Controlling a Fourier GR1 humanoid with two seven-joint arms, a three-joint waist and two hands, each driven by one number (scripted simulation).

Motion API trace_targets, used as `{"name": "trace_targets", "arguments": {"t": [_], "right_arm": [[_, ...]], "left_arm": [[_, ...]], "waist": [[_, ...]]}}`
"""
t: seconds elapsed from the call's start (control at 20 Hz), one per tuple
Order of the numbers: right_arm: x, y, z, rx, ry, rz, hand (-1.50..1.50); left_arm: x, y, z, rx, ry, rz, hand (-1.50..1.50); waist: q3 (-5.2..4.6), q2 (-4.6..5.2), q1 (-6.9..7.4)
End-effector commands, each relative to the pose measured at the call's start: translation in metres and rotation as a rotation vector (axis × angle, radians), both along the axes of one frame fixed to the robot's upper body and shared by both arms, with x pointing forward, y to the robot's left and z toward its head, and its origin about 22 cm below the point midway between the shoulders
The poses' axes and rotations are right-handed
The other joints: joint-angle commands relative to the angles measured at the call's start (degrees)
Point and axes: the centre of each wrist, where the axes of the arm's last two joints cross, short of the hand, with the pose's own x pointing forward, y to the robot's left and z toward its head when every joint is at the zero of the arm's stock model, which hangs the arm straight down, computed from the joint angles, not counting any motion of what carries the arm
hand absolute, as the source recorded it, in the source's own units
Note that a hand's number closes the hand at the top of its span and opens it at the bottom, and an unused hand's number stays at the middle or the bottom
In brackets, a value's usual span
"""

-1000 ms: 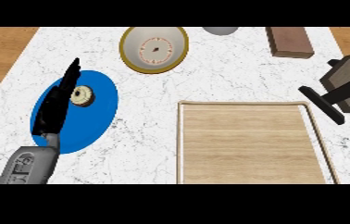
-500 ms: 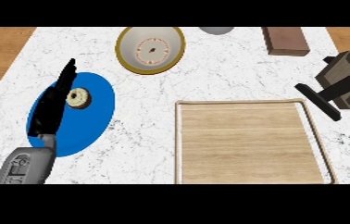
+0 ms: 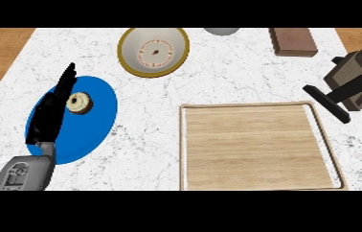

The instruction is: Pick the lemon from the tray and place it in the tiered basket

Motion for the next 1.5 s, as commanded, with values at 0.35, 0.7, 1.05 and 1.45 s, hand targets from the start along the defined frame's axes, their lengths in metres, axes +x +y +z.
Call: {"name": "trace_targets", "arguments": {"t": [0.35, 0.7, 1.05, 1.45], "right_arm": [[-0.013, -0.057, -0.007, -0.004, 0.111, 0.009, 1.5], [-0.02, -0.087, -0.023, 0.147, 0.089, 0.092, 1.5], [-0.023, -0.116, -0.057, 0.439, -0.048, 0.015, -1.5], [-0.024, -0.108, -0.053, 0.378, -0.236, 0.087, -1.5]], "left_arm": [[-0.003, 0.004, 0.006, -0.002, 0.004, 0.014, 0.0], [-0.009, 0.014, 0.003, -0.007, -0.001, 0.006, 0.0], [-0.005, -0.002, -0.003, -0.004, -0.001, 0.01, 0.0], [-0.007, 0.007, -0.015, -0.01, 0.003, 0.031, 0.0]], "waist": [[0.08, -0.46, -0.7], [0.1, -0.68, -1.05], [0.18, -0.26, -0.9], [0.07, -0.84, -1.9]]}}
